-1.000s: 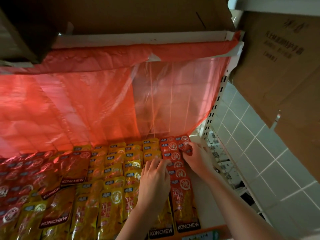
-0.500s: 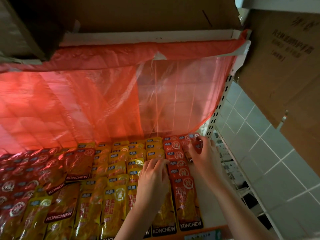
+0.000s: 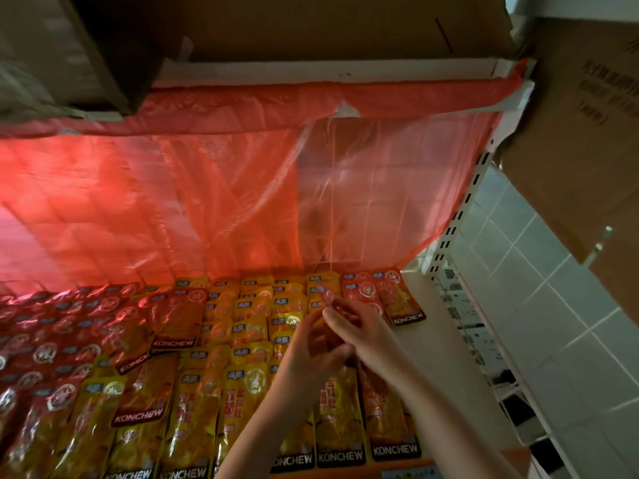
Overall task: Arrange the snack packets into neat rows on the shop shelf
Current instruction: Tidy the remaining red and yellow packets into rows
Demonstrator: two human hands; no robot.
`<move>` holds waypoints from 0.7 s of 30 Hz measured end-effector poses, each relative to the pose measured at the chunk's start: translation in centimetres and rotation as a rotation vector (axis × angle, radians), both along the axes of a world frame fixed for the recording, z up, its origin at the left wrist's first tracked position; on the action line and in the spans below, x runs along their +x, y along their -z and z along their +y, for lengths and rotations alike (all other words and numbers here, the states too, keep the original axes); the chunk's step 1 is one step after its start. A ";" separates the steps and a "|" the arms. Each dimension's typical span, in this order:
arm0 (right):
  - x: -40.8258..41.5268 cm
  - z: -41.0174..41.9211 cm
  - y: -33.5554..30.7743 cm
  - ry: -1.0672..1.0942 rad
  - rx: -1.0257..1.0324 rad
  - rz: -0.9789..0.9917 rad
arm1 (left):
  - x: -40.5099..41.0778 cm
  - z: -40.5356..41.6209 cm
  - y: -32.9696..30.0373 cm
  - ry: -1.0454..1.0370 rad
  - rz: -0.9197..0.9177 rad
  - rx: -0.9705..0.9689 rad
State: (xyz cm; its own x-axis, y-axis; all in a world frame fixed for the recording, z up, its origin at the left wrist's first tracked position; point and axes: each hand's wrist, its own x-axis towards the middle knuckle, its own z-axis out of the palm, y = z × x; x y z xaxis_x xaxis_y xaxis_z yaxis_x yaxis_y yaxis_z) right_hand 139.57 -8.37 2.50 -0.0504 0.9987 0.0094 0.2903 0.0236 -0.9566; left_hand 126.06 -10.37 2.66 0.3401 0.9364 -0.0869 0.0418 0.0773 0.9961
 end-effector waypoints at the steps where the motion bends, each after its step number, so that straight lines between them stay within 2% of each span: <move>1: -0.2 -0.3 -0.2 -0.020 -0.009 -0.024 | -0.4 0.0 0.1 -0.045 -0.022 -0.015; 3: -0.5 -0.5 -0.3 0.030 0.012 -0.118 | -1.2 0.1 0.2 -0.155 0.027 -0.022; 7: -1.3 -0.6 -0.1 0.143 0.115 -0.135 | -2.3 0.0 0.3 -0.268 0.379 0.057; 11: -1.4 -0.5 -1.1 0.130 0.180 -0.054 | -2.9 -0.6 0.6 -0.341 0.680 0.270; 13: -1.6 -0.7 -1.4 0.136 0.223 -0.034 | -2.9 -0.6 0.2 -0.391 0.759 0.396; 16: -1.1 -0.2 -0.6 0.264 0.195 -0.017 | -2.0 -0.6 -0.8 -0.266 0.646 0.471; 19: -0.8 -0.1 0.0 0.318 0.112 0.003 | -0.1 -0.8 -1.8 -0.056 0.439 0.287; 21: -0.4 -0.2 -0.1 0.330 0.116 0.007 | 0.8 -0.8 -1.8 -0.044 0.347 0.196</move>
State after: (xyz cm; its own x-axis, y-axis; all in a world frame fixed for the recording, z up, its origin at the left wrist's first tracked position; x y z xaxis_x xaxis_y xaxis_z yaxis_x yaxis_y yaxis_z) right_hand 139.19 -8.57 2.61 0.2754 0.9535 0.1226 0.2934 0.0381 -0.9552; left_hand 126.87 -11.15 4.43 0.2809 0.9597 -0.0082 0.3793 -0.1032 0.9195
